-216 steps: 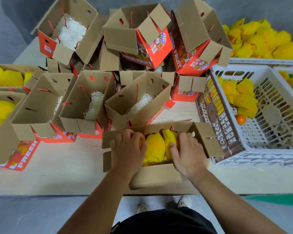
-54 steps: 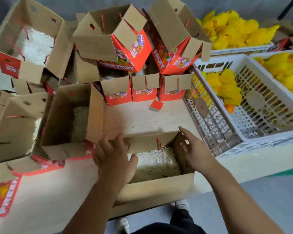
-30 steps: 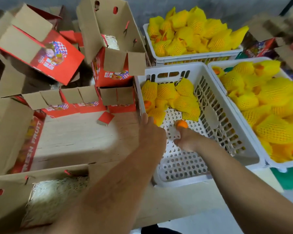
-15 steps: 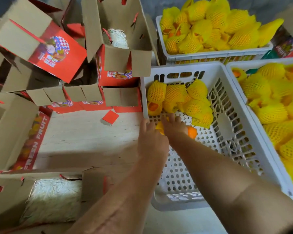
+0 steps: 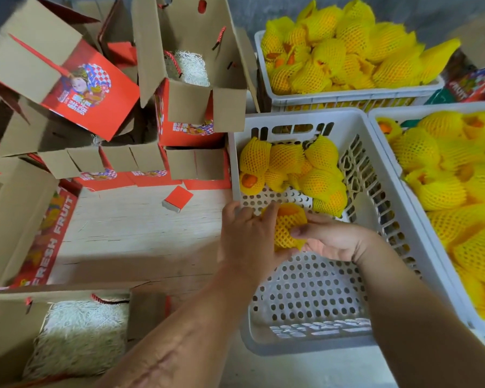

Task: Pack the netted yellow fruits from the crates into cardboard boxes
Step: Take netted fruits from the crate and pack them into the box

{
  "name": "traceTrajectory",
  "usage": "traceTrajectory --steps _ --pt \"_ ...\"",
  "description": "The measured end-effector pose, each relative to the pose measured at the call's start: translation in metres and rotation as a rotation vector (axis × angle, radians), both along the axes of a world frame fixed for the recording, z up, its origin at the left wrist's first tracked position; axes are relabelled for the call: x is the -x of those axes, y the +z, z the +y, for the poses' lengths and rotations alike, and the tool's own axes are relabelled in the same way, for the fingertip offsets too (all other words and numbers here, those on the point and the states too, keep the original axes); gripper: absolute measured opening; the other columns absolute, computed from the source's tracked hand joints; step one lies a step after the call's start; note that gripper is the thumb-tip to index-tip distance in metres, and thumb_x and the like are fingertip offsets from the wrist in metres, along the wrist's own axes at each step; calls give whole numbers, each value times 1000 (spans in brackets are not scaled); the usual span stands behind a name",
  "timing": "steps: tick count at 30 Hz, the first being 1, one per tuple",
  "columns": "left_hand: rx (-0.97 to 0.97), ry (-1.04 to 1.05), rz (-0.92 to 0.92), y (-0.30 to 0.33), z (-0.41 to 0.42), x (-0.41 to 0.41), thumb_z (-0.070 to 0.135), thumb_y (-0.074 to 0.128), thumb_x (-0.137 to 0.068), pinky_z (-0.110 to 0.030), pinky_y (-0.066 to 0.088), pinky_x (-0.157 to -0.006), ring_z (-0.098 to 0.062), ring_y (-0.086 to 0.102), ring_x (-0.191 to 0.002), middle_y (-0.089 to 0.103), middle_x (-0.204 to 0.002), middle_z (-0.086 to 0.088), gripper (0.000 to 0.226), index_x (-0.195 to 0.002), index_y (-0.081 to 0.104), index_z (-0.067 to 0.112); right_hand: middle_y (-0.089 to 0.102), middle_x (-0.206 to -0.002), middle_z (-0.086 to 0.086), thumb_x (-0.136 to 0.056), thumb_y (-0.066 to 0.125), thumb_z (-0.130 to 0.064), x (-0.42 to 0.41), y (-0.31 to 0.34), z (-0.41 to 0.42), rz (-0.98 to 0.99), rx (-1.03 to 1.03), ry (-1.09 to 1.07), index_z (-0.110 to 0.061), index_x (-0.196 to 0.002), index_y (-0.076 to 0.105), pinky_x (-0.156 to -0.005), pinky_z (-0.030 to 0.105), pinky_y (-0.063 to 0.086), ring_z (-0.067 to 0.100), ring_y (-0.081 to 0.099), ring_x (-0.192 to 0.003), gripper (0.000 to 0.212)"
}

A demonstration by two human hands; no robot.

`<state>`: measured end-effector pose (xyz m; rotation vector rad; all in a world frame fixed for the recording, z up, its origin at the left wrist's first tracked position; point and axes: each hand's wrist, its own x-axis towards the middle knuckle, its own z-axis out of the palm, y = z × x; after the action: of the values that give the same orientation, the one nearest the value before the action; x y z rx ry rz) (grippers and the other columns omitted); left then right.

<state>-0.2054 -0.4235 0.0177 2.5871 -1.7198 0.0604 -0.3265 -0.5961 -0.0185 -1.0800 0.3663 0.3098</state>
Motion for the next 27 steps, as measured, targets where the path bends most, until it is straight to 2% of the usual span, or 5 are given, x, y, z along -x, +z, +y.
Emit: traceTrajectory --steps 8,12,16,21,27 --pt "170 17 98 0 -1 1 83 44 -79 -48 28 -110 -23 69 -91 73 -83 5 76 -125 56 25 54 -143 29 -97 57 -51 -10 -1 4 55 37 -43 -9 -141 56 -113 53 43 45 52 -134 61" --pt "136 12 88 -1 0 -1 84 47 -79 -47 26 -111 -23 67 -95 74 -88 3 76 -127 53 25 58 -138 13 -91 62 -46 -33 -9 -25 342 1144 -604 -20 -129 63 -96 39 46 33 56 -124 46" --pt "106 17 64 0 1 -1 85 42 -79 -49 27 -112 -25 67 -98 74 -92 1 80 -129 51 23 38 -149 5 -92 61 -52 -46 -36 -56 589 1820 27 -29 -152 34 -120 51 21 35 34 -140 70" --pt "65 25 60 1 1 0 85 41 -80 -49 25 -115 -24 65 -101 74 -96 1 82 -132 49 22 39 -139 13 -85 75 -24 -56 -52 -58 629 1832 93 -22 -142 32 -103 50 44 38 41 -128 71" --pt "168 8 103 -2 2 -1 81 41 -85 -49 29 -111 -25 66 -96 74 -91 0 77 -132 52 21 48 -130 17 -79 78 -44 -45 -29 -30 444 1688 -331 -12 -135 46 -98 49 40 42 45 -118 73"
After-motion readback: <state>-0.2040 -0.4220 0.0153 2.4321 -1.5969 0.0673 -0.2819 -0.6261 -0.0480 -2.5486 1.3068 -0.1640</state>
